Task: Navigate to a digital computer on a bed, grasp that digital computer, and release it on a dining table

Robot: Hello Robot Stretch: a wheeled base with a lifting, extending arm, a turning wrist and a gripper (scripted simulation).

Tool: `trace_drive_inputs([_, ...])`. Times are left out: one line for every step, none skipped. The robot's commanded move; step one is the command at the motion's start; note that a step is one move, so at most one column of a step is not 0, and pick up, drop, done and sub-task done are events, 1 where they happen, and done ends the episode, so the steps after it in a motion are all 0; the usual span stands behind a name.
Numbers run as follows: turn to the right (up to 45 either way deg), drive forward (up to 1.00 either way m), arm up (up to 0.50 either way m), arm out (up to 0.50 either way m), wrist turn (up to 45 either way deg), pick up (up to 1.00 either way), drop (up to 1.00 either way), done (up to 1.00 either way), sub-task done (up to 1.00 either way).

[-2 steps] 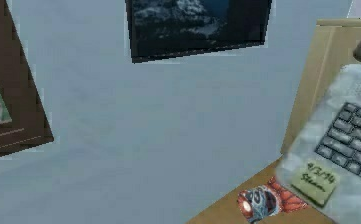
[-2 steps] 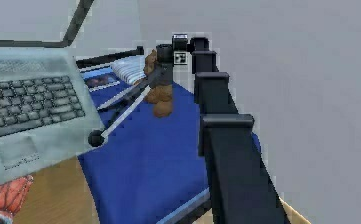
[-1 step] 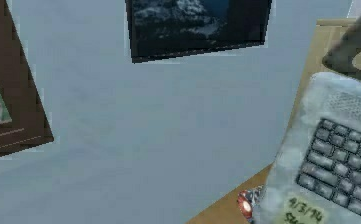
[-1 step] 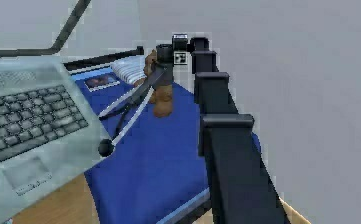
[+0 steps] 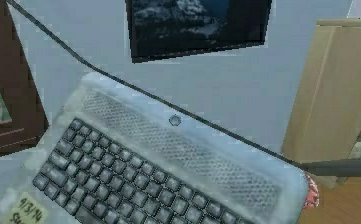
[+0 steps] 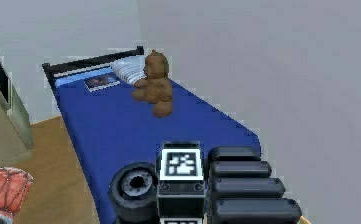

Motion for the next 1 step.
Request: trace_drive_inputs([-45.0,0.00,0.00,0.00,0.0,0.00,0.00,0.00,0.00])
